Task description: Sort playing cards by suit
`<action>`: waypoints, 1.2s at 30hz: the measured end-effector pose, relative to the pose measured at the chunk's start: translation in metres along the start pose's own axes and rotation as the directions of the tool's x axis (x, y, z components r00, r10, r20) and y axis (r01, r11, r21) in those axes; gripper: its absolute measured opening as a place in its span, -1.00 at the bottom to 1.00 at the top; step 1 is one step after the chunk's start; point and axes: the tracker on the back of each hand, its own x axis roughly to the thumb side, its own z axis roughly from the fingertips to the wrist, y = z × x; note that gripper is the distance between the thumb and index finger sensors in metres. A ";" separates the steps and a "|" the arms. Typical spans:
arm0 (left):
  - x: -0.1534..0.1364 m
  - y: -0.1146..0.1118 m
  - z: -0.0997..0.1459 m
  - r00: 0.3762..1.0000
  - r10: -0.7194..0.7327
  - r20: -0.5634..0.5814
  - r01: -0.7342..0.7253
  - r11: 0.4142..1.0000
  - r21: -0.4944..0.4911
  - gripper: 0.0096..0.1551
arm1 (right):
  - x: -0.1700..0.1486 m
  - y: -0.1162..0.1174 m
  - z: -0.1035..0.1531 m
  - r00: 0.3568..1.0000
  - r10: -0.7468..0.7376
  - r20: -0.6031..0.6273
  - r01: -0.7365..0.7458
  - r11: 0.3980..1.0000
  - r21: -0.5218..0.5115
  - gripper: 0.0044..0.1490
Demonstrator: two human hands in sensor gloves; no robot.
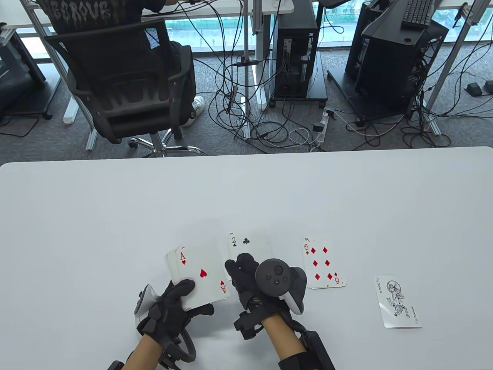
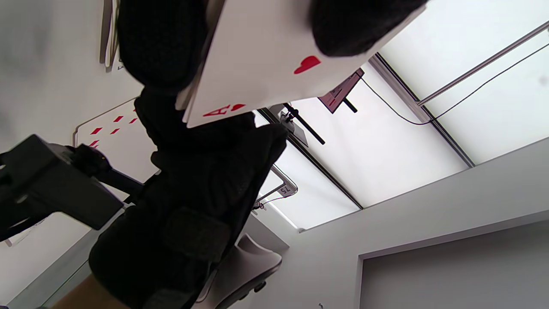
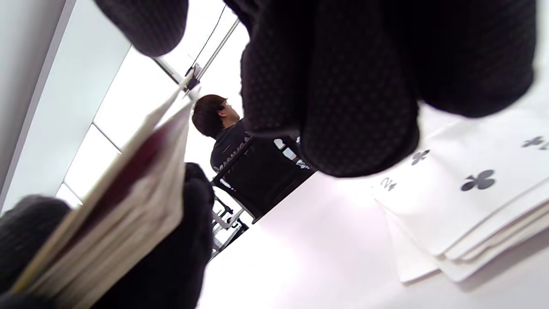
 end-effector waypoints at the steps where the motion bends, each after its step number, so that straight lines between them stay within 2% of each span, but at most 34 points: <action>1: 0.000 0.000 0.000 1.000 -0.002 -0.001 0.002 1.000 -0.002 -0.37 | 0.004 0.002 0.002 1.000 0.009 0.013 -0.010 0.999 0.033 -0.04; 4: -0.001 0.000 0.000 1.000 -0.007 -0.007 0.007 1.000 -0.008 -0.37 | 0.012 0.008 0.008 0.997 0.047 0.056 -0.052 0.995 0.086 0.11; 7: -0.001 0.000 0.000 1.000 -0.008 -0.010 0.008 1.000 -0.016 -0.37 | 0.016 0.017 0.013 0.995 0.066 0.069 -0.069 0.997 0.044 0.10; 11: 0.000 -0.001 -0.001 1.000 -0.012 -0.006 0.012 0.999 -0.037 -0.37 | 0.016 0.023 0.018 0.989 0.125 0.083 -0.117 0.989 -0.091 -0.12; 19: -0.001 0.001 -0.002 0.999 -0.049 -0.020 0.047 0.997 -0.053 -0.36 | 0.009 0.024 0.024 0.996 0.017 0.083 -0.004 0.988 -0.155 -0.45; 27: 0.001 0.000 -0.003 0.999 -0.034 -0.005 0.034 0.997 -0.065 -0.37 | -0.003 0.005 0.029 0.999 0.018 0.046 -0.009 0.981 -0.192 -0.52; 32: 0.001 0.001 -0.003 1.000 -0.021 0.006 0.021 0.998 -0.053 -0.37 | -0.024 -0.019 0.039 0.997 -0.071 -0.015 0.066 0.975 -0.211 -0.51; 36: 0.003 0.001 -0.002 1.000 -0.017 0.022 0.018 0.999 -0.043 -0.37 | -0.039 -0.032 0.052 0.990 -0.126 -0.061 0.112 0.976 -0.186 -0.47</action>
